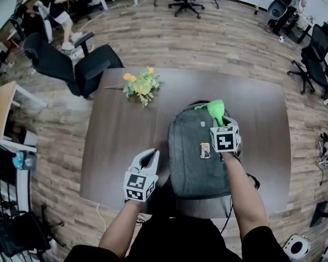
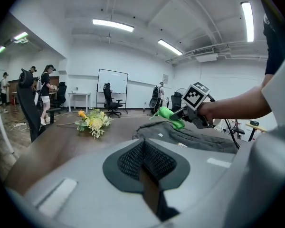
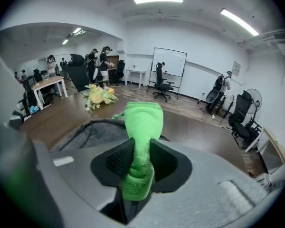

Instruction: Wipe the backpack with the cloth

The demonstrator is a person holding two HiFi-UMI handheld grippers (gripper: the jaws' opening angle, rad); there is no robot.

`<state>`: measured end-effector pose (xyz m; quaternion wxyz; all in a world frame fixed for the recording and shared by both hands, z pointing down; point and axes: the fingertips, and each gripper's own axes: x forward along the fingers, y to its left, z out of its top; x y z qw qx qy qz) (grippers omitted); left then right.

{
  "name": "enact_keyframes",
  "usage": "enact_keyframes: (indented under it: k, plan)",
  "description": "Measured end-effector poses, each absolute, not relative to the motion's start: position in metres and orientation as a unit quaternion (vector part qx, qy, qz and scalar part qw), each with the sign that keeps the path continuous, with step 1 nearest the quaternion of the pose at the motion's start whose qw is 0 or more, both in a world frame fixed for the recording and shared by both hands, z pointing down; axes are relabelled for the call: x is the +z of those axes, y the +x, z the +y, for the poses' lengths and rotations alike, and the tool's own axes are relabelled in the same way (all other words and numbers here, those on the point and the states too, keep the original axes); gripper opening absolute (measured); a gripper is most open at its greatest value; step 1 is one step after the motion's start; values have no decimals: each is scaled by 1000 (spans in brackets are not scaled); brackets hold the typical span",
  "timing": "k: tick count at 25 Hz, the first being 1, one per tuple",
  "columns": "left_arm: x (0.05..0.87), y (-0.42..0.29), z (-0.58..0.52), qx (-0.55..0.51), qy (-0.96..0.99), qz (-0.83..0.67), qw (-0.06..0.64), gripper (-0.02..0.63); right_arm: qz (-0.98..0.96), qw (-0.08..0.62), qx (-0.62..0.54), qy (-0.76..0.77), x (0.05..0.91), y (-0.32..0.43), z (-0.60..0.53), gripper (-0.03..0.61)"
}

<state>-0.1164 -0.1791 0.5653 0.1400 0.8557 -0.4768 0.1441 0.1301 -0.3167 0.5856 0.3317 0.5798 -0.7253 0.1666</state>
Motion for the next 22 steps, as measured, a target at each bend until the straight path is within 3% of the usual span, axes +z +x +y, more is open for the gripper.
enact_keyframes:
  k: [13, 22]
  plan:
    - [568, -151, -161, 135, 837, -510, 145, 16, -794, 326, 249, 448, 624, -29, -250, 104]
    - [572, -152, -148, 135, 835, -511, 151, 17, -762, 384, 248, 458, 657, -30, -246, 106]
